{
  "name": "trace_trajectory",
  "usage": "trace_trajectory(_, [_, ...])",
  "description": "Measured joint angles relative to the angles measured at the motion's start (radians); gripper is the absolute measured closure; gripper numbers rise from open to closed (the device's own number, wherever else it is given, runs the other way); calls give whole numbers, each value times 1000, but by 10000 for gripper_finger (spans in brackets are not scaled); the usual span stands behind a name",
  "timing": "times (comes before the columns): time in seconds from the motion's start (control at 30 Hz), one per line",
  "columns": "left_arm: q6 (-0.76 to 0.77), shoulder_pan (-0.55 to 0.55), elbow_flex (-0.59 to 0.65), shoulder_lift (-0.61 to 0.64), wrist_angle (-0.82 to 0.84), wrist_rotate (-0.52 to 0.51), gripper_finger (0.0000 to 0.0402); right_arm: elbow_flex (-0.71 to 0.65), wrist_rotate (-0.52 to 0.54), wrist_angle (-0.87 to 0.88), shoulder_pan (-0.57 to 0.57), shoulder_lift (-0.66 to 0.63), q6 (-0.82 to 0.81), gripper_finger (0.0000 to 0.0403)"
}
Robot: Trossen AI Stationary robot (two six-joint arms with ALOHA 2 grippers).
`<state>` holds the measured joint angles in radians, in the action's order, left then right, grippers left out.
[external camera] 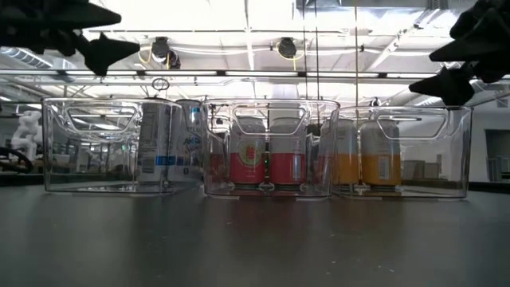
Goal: Sort soda cans
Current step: Return to Home Position
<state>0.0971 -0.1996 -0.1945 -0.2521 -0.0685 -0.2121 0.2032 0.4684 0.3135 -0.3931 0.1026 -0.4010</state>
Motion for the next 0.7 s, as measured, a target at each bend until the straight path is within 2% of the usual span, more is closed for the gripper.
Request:
trace_trajectory(0.3, [2, 45, 140, 244, 10, -24, 74, -16, 7, 100, 0, -102, -36, 67])
trace_trajectory(0.47, [50, 67, 185, 252, 20, -15, 74, -17, 8, 149, 0, -102, -70, 67])
trace_trajectory(0.7, [27, 83, 187, 252, 31, 75, 74, -17, 31, 217, 0, -99, -86, 67])
